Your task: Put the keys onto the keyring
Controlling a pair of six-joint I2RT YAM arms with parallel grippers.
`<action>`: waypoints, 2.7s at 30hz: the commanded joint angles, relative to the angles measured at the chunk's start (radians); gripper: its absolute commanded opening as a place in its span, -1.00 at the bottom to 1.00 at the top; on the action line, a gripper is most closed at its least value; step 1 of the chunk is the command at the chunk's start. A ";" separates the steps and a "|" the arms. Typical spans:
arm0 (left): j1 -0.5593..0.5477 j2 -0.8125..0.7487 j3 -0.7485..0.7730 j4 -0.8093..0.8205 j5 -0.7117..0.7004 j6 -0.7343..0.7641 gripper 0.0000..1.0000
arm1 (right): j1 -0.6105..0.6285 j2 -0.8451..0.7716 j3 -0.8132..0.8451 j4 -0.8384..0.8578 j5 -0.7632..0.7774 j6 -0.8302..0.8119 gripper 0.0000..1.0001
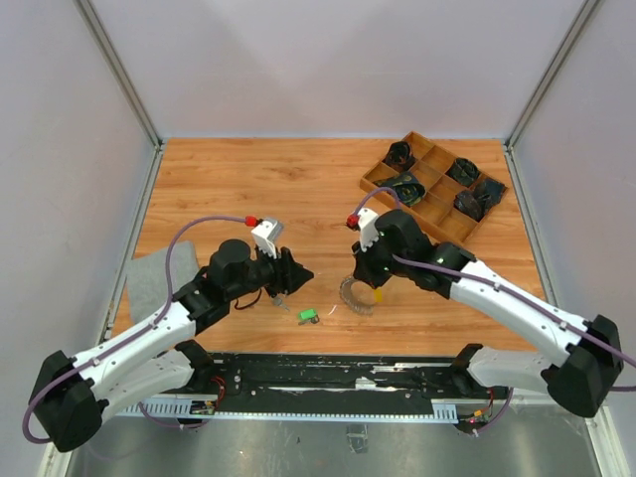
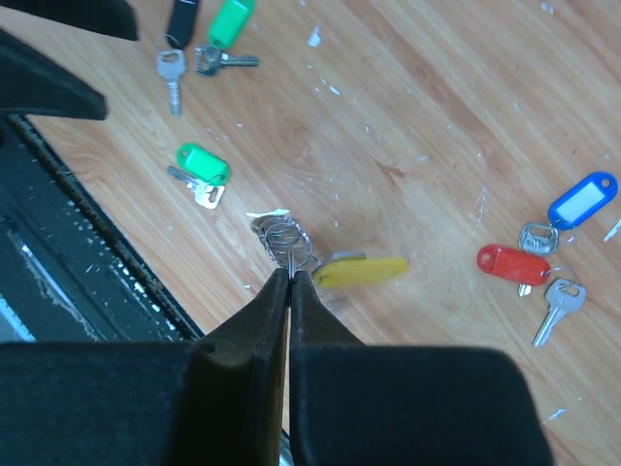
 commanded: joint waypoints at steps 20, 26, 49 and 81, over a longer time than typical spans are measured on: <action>-0.200 -0.121 0.337 -0.071 -0.028 0.295 -0.20 | 0.001 -0.302 0.264 -0.017 -0.285 -0.401 -0.99; -0.333 -0.100 0.415 -0.073 -0.208 0.390 -0.28 | 0.000 -0.291 0.363 -0.065 -0.315 -0.379 -0.99; -0.352 -0.063 0.381 0.196 -0.065 0.252 0.00 | -0.001 -0.337 0.391 -0.004 -0.323 -0.298 -0.99; -0.356 0.104 0.366 0.299 -0.018 0.257 0.48 | 0.002 -0.301 0.442 0.076 -0.215 -0.135 -0.99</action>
